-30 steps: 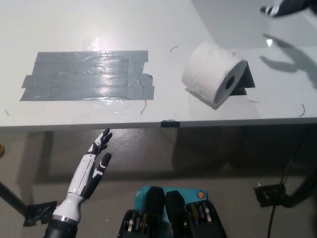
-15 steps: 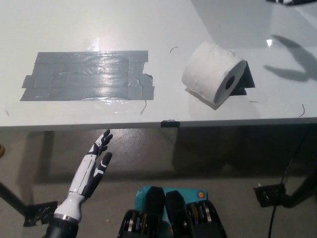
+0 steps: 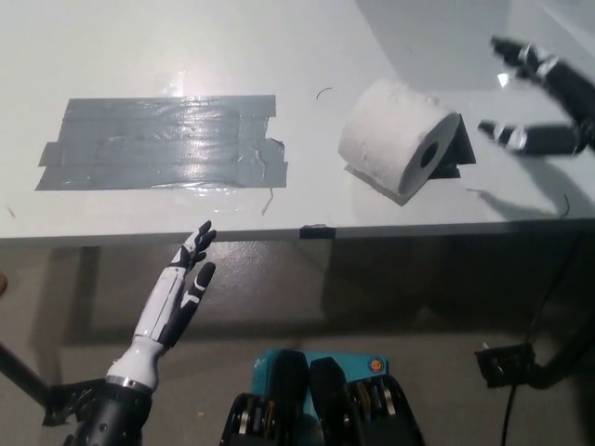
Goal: A person hands over a roll of toilet paper to the robot , and the robot inserts its right thumb into the hole in the centre to grab the roll, and then places it on the balck area on the desk.
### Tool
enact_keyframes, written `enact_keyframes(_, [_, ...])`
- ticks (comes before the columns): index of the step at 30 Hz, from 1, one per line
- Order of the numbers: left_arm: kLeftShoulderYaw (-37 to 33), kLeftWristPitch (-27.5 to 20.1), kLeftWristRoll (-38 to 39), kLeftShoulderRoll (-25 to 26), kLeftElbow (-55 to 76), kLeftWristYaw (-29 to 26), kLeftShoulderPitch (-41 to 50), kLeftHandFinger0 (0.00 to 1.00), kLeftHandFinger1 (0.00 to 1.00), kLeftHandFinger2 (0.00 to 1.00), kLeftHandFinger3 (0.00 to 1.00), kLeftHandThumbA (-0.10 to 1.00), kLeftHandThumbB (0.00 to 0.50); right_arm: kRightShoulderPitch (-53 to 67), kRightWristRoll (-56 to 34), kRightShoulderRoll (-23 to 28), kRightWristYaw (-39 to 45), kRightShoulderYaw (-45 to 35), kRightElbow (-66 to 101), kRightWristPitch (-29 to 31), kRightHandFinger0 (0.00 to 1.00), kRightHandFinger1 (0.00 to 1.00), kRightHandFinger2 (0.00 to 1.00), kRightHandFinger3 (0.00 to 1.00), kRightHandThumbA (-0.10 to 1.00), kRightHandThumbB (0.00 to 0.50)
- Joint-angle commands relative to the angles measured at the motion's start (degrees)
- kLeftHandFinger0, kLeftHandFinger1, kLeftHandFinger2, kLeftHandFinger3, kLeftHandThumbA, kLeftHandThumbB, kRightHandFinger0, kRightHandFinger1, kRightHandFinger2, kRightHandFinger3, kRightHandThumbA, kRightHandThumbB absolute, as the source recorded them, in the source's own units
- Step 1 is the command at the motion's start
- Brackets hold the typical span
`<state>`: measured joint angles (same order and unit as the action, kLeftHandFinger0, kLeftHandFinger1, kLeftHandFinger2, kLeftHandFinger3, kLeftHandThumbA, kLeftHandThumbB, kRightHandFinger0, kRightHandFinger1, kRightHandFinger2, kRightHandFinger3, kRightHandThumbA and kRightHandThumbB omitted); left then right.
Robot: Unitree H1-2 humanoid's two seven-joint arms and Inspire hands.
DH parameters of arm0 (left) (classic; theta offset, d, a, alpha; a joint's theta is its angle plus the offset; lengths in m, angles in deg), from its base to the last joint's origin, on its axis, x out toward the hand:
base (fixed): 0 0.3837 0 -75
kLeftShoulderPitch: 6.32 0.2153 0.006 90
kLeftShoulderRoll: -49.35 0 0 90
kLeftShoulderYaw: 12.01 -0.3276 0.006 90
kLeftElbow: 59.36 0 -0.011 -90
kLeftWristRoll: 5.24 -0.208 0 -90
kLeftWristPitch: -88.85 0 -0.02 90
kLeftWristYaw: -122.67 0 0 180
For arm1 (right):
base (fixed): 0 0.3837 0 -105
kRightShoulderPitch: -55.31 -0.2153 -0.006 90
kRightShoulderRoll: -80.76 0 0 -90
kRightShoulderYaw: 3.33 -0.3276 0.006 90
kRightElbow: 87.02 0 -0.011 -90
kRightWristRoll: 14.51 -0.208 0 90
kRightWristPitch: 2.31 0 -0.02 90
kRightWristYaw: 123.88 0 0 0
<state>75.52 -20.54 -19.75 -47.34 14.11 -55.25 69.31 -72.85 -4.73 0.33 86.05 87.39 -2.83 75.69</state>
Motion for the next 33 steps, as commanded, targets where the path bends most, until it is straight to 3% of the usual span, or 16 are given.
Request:
enact_keyframes(1, [1.8, -1.8, 3.1, -0.4, 0.9, -1.9, -10.2, 1.0, 1.0, 1.0, 1.0, 1.0, 0.156, 5.9, -14.1, -6.5, -10.9, -7.8, 57.2, -3.4, 1.0, 1.0, 1.0, 1.0, 0.72, 0.297])
enact_keyframes(5, [2.0, -1.3, 3.4, -0.2, 0.8, -1.7, -11.1, 1.0, 1.0, 1.0, 1.0, 1.0, 0.159, 8.7, -9.8, -10.1, -11.7, -6.1, 56.3, 2.6, 1.0, 1.0, 1.0, 1.0, 0.76, 0.271])
enact_keyframes(7, [1.9, -1.6, 2.9, -0.1, 0.5, -2.0, -11.3, 1.0, 1.0, 1.0, 1.0, 1.0, 0.159, 10.8, -9.1, -12.1, -12.7, -6.4, 55.4, 4.6, 1.0, 1.0, 1.0, 1.0, 0.78, 0.29])
enact_keyframes(13, [1.9, -1.5, 2.6, -0.1, 0.5, -2.2, -11.5, 1.0, 1.0, 1.0, 1.0, 1.0, 0.163, 17.0, -5.9, -17.1, -15.6, -7.4, 47.4, 13.7, 1.0, 1.0, 1.0, 1.0, 0.82, 0.223])
enact_keyframes(20, [1.6, -1.8, 2.4, -0.2, 0.3, -2.0, -9.9, 1.0, 1.0, 1.0, 1.0, 1.0, 0.157, 23.5, -2.2, -22.1, -17.9, -6.5, 32.8, 24.1, 1.0, 1.0, 1.0, 1.0, 0.86, 0.181])
enact_keyframes(21, [1.6, -1.7, 2.4, -0.4, 0.4, -2.0, -9.5, 1.0, 1.0, 1.0, 1.0, 1.0, 0.159, 24.0, -0.6, -22.7, -19.2, -6.4, 29.7, 25.1, 1.0, 1.0, 1.0, 1.0, 0.88, 0.198])
enact_keyframes(22, [1.5, -1.7, 2.4, -0.4, 0.5, -1.9, -9.2, 1.0, 1.0, 1.0, 1.0, 1.0, 0.159, 24.3, -0.1, -23.0, -19.4, -6.5, 28.9, 25.4, 1.0, 1.0, 1.0, 1.0, 0.82, 0.164])
enact_keyframes(23, [1.4, -1.7, 2.5, -0.5, 0.8, -1.8, -8.4, 1.0, 1.0, 1.0, 1.0, 1.0, 0.152, 24.7, -0.4, -23.3, -19.6, -6.4, 25.8, 26.5, 1.0, 1.0, 1.0, 1.0, 0.89, 0.206])
enact_keyframes(27, [1.2, -2.0, 2.5, -0.7, 1.1, -1.7, -6.6, 1.0, 1.0, 1.0, 1.0, 1.0, 0.158, 25.1, -2.3, -23.6, -19.4, -6.3, 16.6, 29.2, 1.0, 1.0, 1.0, 1.0, 0.95, 0.204])
enact_keyframes(33, [0.9, -2.7, 2.2, -0.7, 1.6, -1.5, -3.4, 1.0, 1.0, 1.0, 1.0, 1.0, 0.143, 26.7, -1.3, -23.7, -20.5, -5.7, 8.5, 29.1, 1.0, 1.0, 1.0, 1.0, 0.92, 0.17])
